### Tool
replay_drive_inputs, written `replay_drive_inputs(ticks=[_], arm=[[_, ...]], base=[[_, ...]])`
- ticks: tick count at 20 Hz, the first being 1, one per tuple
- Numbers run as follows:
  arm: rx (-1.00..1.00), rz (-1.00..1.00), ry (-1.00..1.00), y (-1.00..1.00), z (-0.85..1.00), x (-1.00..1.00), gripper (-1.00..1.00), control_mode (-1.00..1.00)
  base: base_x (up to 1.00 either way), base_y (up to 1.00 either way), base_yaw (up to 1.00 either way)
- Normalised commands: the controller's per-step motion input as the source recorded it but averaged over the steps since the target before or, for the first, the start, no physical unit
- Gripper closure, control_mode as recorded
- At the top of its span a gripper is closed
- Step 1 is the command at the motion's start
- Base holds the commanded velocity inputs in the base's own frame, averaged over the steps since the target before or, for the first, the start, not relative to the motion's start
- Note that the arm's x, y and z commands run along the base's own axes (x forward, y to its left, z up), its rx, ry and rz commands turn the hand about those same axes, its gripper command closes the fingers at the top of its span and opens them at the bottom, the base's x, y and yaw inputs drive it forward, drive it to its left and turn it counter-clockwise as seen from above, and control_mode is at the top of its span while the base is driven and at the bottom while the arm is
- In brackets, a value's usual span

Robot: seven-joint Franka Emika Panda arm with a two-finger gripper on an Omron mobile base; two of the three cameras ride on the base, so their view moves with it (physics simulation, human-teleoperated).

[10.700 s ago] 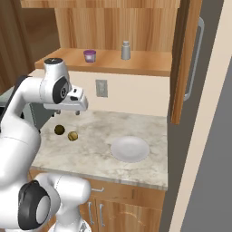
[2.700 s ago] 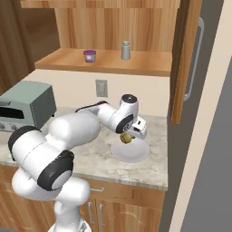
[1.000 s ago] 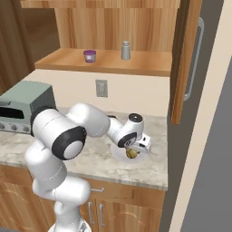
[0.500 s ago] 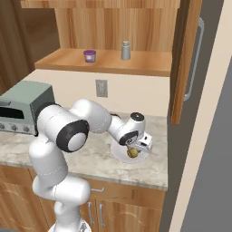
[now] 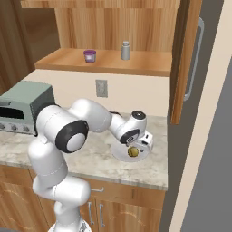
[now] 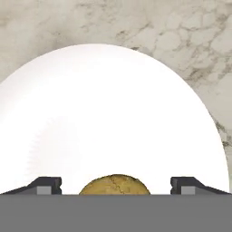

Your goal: Pick the avocado and bread from the counter and place them on the plate. Then pick the jam from the cabinet and place it next to the plate. Lastly close the cabinet door.

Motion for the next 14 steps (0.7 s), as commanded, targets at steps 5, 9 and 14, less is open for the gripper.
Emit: replay_drive_inputs(ticks=[5, 9, 14], arm=[[0.0, 0.0, -0.02, 0.1, 0.34, -0.12, -1.0, -1.0], [0.0, 0.0, -0.01, 0.26, 0.4, -0.22, -1.0, -1.0], [0.0, 0.0, 0.0, 0.44, 0.38, -0.08, -1.0, -1.0]], base=[[0.0, 0.0, 0.0], [0.0, 0.0, 0.0], [0.0, 0.0, 0.0]])
